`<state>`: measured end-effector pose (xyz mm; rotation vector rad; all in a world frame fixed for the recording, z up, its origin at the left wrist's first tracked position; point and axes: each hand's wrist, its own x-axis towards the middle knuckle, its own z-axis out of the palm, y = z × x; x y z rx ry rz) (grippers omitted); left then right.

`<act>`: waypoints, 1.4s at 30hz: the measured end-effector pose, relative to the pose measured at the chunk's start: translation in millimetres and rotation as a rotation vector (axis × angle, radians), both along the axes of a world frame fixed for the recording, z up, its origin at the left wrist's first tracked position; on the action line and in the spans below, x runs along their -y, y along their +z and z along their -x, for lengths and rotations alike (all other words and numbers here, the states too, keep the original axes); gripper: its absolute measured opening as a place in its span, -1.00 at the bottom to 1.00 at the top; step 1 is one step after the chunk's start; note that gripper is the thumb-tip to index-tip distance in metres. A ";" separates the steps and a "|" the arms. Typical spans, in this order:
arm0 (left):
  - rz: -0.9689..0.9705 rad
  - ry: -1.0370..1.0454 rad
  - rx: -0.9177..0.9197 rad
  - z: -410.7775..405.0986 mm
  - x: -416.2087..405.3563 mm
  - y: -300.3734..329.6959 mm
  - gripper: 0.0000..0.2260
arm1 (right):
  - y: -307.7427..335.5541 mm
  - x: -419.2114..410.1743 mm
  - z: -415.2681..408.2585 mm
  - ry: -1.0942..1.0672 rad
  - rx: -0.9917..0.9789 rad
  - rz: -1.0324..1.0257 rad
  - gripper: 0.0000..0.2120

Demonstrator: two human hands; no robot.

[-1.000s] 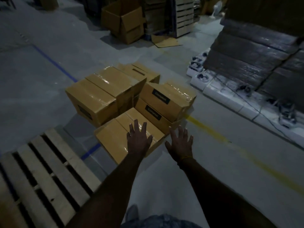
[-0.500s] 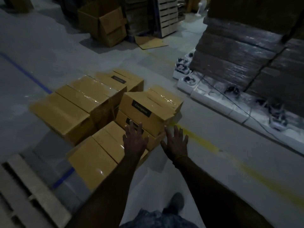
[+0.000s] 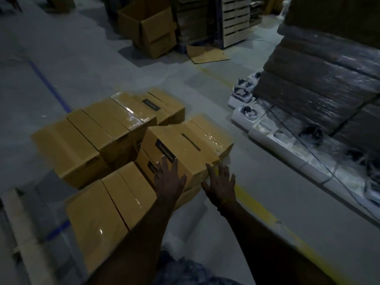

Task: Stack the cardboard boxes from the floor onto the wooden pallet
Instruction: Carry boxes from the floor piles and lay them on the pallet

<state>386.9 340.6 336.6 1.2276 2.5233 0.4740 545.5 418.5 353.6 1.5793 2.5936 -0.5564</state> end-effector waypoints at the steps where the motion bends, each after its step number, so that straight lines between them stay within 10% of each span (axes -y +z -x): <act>1: 0.003 0.016 0.003 2.3 -12.7 -1.9 -0.36 | -1.8 -13.0 3.1 0.015 0.003 0.006 -0.37; 25: 0.177 0.336 0.155 102.6 -272.6 -93.2 -0.36 | -97.3 -319.6 140.9 0.288 0.128 0.181 -0.33; 42: 0.520 0.565 0.081 149.9 -429.0 -322.4 -0.30 | -379.0 -496.3 252.7 0.693 0.242 0.290 -0.33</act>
